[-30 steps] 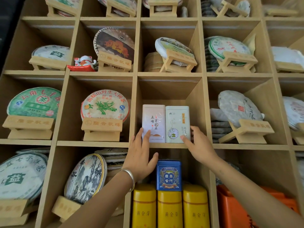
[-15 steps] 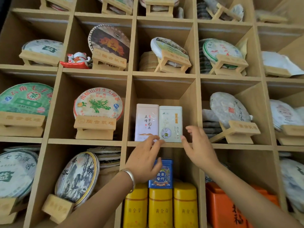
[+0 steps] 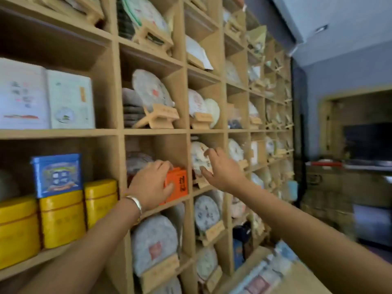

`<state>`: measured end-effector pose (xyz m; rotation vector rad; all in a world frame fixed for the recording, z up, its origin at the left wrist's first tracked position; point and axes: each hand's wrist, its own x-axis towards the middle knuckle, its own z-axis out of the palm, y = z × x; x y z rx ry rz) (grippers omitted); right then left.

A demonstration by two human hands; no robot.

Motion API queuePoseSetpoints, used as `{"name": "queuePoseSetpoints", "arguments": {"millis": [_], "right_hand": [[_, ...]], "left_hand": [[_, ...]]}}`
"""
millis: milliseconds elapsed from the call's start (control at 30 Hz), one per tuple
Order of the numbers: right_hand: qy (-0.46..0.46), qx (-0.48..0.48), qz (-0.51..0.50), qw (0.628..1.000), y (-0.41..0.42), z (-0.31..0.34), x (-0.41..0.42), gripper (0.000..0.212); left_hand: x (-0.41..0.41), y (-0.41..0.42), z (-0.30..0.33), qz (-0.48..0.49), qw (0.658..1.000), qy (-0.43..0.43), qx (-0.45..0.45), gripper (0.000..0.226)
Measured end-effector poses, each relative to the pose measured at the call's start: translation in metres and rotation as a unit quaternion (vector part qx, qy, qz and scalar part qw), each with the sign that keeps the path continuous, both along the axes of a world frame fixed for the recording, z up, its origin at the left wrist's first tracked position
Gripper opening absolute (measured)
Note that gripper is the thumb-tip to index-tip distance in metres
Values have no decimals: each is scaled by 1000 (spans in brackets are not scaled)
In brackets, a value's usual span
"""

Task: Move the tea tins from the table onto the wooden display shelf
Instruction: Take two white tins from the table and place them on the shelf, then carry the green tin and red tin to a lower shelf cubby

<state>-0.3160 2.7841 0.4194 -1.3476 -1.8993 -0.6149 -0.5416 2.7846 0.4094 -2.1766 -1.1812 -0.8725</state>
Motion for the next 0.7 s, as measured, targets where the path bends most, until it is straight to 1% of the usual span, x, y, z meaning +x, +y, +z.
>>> {"name": "queuePoseSetpoints", "arguments": {"millis": [100,167,233,300,367,500,567,700], "right_hand": [[-16,-68,-105,992,-47,-27,80,46],[-27,-109,-180,977,-91,-45,136,50],[-21,-129,-249,960,-142,-59,191,50],[-8,-139,-315,939,-201,-70,242,50],[14,-146,-375,916,-265,-79,287,48],[32,-160,-492,855,-389,-97,357,46],[46,-169,-531,829,-446,-105,382,48],[70,-199,-589,780,-549,-121,427,45]], "left_hand": [[78,7,-35,-61,994,26,-89,31],[137,1,-54,-119,980,32,-157,27],[200,-14,-69,-164,965,54,-198,34],[264,-41,-79,-210,950,95,-210,42],[325,-78,-88,-269,930,117,-220,45],[434,-163,-109,-359,896,158,-207,51],[482,-207,-118,-395,874,185,-214,51],[564,-292,-132,-445,836,237,-214,54]]}}
